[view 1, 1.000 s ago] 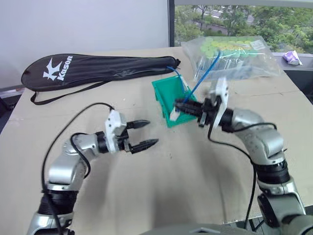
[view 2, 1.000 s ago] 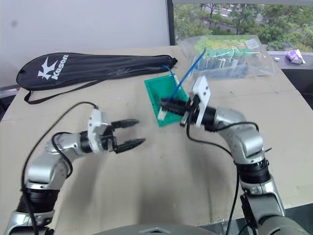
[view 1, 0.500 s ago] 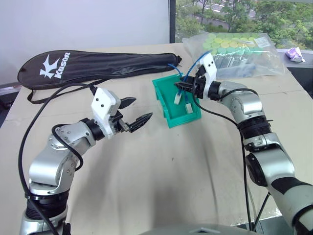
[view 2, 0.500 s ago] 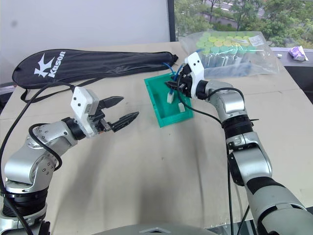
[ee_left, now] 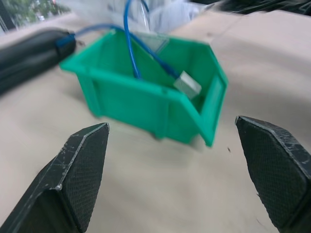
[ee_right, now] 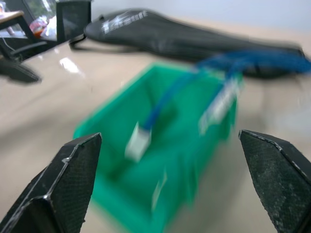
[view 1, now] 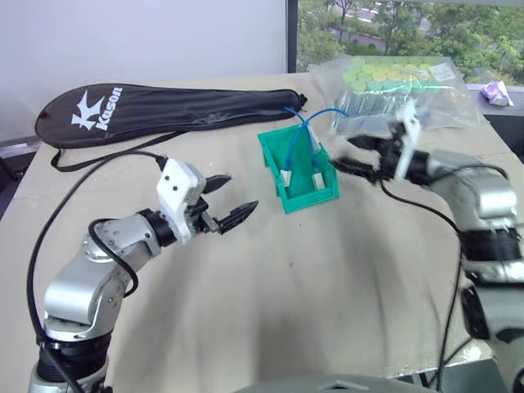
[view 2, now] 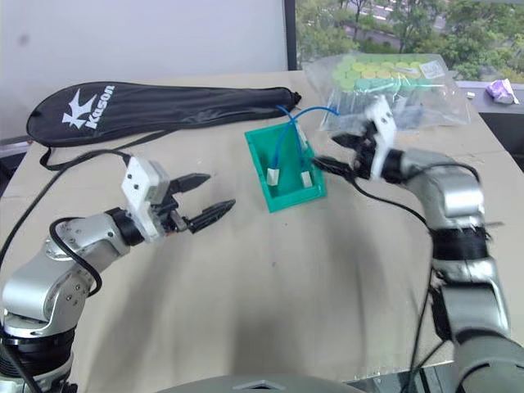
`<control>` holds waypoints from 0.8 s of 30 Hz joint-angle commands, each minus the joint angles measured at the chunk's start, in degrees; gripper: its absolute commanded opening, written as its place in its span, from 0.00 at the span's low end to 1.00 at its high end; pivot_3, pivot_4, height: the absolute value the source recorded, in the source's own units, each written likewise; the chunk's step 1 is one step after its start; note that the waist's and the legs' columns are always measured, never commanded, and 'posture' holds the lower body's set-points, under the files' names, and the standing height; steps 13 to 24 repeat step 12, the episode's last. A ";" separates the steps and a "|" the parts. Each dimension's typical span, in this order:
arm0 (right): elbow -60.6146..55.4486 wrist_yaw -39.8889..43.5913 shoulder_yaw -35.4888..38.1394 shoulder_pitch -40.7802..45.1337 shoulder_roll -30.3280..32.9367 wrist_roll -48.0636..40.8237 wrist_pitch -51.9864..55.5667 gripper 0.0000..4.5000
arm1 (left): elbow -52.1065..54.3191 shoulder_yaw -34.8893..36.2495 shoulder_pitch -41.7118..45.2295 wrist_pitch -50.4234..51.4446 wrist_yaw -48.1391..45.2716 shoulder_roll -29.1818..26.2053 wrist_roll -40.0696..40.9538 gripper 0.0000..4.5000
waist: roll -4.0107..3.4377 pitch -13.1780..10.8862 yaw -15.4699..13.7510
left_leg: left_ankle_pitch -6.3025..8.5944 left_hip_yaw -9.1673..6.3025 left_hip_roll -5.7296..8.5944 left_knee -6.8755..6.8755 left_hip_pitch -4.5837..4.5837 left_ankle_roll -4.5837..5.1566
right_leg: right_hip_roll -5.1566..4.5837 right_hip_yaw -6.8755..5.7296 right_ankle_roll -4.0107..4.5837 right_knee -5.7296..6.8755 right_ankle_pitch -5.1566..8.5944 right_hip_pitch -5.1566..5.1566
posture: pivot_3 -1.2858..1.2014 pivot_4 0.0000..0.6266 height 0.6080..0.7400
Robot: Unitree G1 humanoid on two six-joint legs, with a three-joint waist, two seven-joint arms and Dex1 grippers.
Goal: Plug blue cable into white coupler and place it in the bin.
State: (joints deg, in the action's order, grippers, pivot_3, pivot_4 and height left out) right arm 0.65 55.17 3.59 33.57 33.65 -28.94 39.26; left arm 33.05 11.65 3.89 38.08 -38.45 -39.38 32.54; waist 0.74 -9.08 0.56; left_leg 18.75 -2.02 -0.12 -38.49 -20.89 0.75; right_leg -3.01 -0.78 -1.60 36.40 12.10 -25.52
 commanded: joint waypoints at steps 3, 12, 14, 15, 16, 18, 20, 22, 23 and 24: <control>-8.08 5.11 8.40 -21.08 3.49 -1.26 -11.35 0.99 | 2.64 -1.94 -10.31 -9.13 2.98 3.43 -7.04 0.95 | 0.00 0.01 -0.08 | 0.00 0.06 -0.02 0.02 0.06 0.01 | 0.03 0.06 0.00 -0.02 0.00 0.03 | 0.52 0.24 1.00; -2.85 3.84 11.49 -41.27 -0.01 5.49 -34.38 0.99 | -4.82 -6.84 -26.78 -24.28 0.93 5.12 -18.27 0.95 | -0.01 -0.11 0.18 | 0.16 0.47 -0.09 -0.09 1.26 0.32 | 0.46 0.30 0.01 0.11 0.31 1.24 | 0.52 0.24 1.00; -2.85 3.84 11.49 -41.27 -0.01 5.49 -34.38 0.99 | -4.82 -6.84 -26.78 -24.28 0.93 5.12 -18.27 0.95 | -0.01 -0.11 0.18 | 0.16 0.47 -0.09 -0.09 1.26 0.32 | 0.46 0.30 0.01 0.11 0.31 1.24 | 0.52 0.24 1.00; -2.85 3.84 11.49 -41.27 -0.01 5.49 -34.38 0.99 | -4.82 -6.84 -26.78 -24.28 0.93 5.12 -18.27 0.95 | -0.01 -0.11 0.18 | 0.16 0.47 -0.09 -0.09 1.26 0.32 | 0.46 0.30 0.01 0.11 0.31 1.24 | 0.52 0.24 1.00; -2.85 3.84 11.49 -41.27 -0.01 5.49 -34.38 0.99 | -4.82 -6.84 -26.78 -24.28 0.93 5.12 -18.27 0.95 | -0.01 -0.11 0.18 | 0.16 0.47 -0.09 -0.09 1.26 0.32 | 0.46 0.30 0.01 0.11 0.31 1.24 | 0.52 0.24 1.00; -2.85 3.84 11.49 -41.27 -0.01 5.49 -34.38 0.99 | -4.82 -6.84 -26.78 -24.28 0.93 5.12 -18.27 0.95 | -0.01 -0.11 0.18 | 0.16 0.47 -0.09 -0.09 1.26 0.32 | 0.46 0.30 0.01 0.11 0.31 1.24 | 0.52 0.24 1.00; -2.85 3.84 11.49 -41.27 -0.01 5.49 -34.38 0.99 | -4.82 -6.84 -26.78 -24.28 0.93 5.12 -18.27 0.95 | -0.01 -0.11 0.18 | 0.16 0.47 -0.09 -0.09 1.26 0.32 | 0.46 0.30 0.01 0.11 0.31 1.24 | 0.52 0.24 1.00; -2.85 3.84 11.49 -41.27 -0.01 5.49 -34.38 0.99 | -4.82 -6.84 -26.78 -24.28 0.93 5.12 -18.27 0.95 | -0.01 -0.11 0.18 | 0.16 0.47 -0.09 -0.09 1.26 0.32 | 0.46 0.30 0.01 0.11 0.31 1.24 | 0.52 0.24 1.00; -2.85 3.84 11.49 -41.27 -0.01 5.49 -34.38 0.99 | -4.82 -6.84 -26.78 -24.28 0.93 5.12 -18.27 0.95 | -0.01 -0.11 0.18 | 0.16 0.47 -0.09 -0.09 1.26 0.32 | 0.46 0.30 0.01 0.11 0.31 1.24 | 0.52 0.24 1.00; -2.85 3.84 11.49 -41.27 -0.01 5.49 -34.38 0.99 | -4.82 -6.84 -26.78 -24.28 0.93 5.12 -18.27 0.95 | -0.01 -0.11 0.18 | 0.16 0.47 -0.09 -0.09 1.26 0.32 | 0.46 0.30 0.01 0.11 0.31 1.24 | 0.52 0.24 1.00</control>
